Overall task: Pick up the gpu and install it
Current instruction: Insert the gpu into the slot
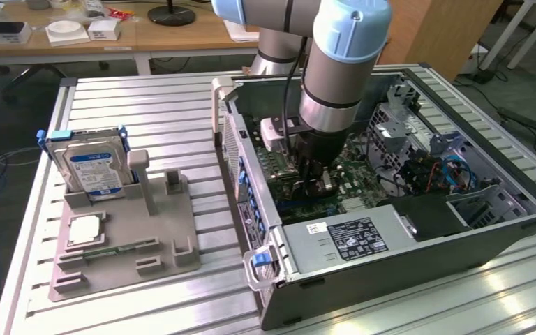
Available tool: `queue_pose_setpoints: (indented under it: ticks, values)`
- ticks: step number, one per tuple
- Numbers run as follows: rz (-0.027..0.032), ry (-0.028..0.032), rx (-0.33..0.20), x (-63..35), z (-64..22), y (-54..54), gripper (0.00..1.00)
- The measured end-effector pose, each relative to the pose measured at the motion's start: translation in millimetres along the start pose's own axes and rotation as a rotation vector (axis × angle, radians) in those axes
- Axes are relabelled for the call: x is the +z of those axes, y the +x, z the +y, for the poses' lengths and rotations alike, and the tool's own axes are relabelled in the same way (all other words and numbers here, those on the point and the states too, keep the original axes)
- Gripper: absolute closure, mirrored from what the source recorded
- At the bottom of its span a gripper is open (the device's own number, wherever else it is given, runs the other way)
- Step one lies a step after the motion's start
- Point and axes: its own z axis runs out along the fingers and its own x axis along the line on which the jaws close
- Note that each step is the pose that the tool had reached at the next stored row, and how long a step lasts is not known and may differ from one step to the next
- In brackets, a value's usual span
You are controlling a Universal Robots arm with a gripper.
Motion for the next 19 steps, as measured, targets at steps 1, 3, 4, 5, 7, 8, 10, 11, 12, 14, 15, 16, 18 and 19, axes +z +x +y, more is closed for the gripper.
queue_pose_setpoints:
  ticks: [1,3,4,5,7,8,10,11,12,14,15,16,18,19]
  values:
    - [0.0000,0.0000,0.000,0.0,0.0,0.0,0.73]
    - [-0.0001,0.0000,0.000,0.0,0.0,0.0,0.73]
    - [-0.0001,0.0001,0.000,0.0,0.0,0.0,0.73]
    - [0.0000,0.0000,0.000,0.1,0.1,0.0,0.73]
    - [0.0000,0.0007,0.000,2.5,1.4,0.1,0.73]
    - [0.0005,0.0016,-0.001,4.2,2.3,0.3,0.73]
    - [0.0027,0.0021,-0.002,5.8,2.9,0.6,0.73]
    - [0.0022,0.0019,-0.002,6.0,3.0,0.7,0.73]
    - [0.0016,0.0023,-0.001,6.3,3.2,0.7,0.73]
    - [0.0021,0.0035,0.000,6.4,3.7,0.5,0.73]
    - [0.0007,0.0010,0.000,6.4,3.8,0.4,0.73]
    - [0.0014,0.0026,0.000,6.4,3.8,0.4,0.73]
    - [0.0017,0.0031,0.000,6.4,3.7,0.5,0.73]
    - [0.0015,0.0032,0.000,6.5,3.7,0.5,0.73]
